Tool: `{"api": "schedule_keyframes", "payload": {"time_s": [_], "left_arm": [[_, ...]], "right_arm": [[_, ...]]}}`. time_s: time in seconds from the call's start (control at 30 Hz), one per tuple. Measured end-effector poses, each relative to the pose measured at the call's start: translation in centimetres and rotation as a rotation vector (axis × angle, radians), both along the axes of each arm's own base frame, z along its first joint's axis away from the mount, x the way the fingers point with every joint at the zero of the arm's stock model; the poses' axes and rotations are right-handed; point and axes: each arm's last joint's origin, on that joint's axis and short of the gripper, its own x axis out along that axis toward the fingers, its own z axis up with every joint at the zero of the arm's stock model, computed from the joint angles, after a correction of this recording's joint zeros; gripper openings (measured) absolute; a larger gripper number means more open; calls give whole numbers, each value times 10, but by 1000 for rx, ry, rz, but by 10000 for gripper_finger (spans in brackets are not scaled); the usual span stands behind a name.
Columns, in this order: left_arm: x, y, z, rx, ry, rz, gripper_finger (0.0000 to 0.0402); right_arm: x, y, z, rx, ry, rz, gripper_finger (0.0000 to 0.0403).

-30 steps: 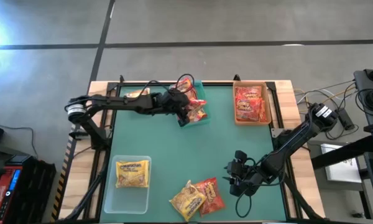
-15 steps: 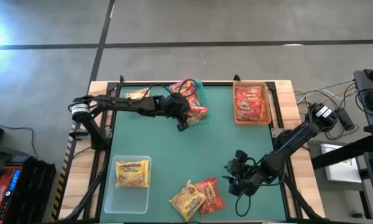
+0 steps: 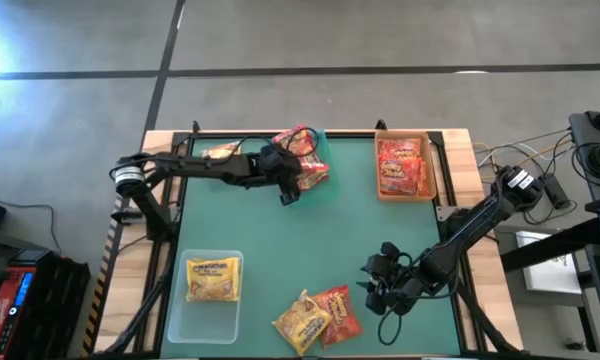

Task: Sort Maruchan noodles
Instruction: Put the red noodle pack into the green bin, then put the orange noodle pack into the orange bin

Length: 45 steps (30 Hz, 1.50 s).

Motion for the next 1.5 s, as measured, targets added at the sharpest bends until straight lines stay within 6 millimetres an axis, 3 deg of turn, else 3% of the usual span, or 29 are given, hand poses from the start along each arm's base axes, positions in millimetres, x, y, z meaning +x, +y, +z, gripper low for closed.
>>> {"api": "schedule_keyframes", "payload": {"time_s": [0.4, 0.63, 0.73, 0.83, 1.13, 1.3, 1.5], "left_arm": [[-5, 2, 27, 77, 137, 22, 203], [-25, -6, 35, 33, 41, 140, 204], [-37, -22, 39, -42, -41, 177, 204], [-44, -49, 31, -125, -96, 98, 204], [-71, -124, 13, -261, -307, -100, 204], [-83, -140, 10, -205, -395, -105, 204], [-82, -141, 11, -69, -511, -19, 204]], "right_arm": [[0, -1, 0, 10, -19, -44, 192], [0, -1, 0, 108, -34, -150, 192], [1, 0, 1, 175, -50, -216, 192], [7, 5, -1, 227, -88, -226, 192], [33, 30, -8, 402, -198, -33, 192], [38, 38, -14, 492, -189, 7, 192], [45, 43, -24, 612, -179, -41, 192]]}}
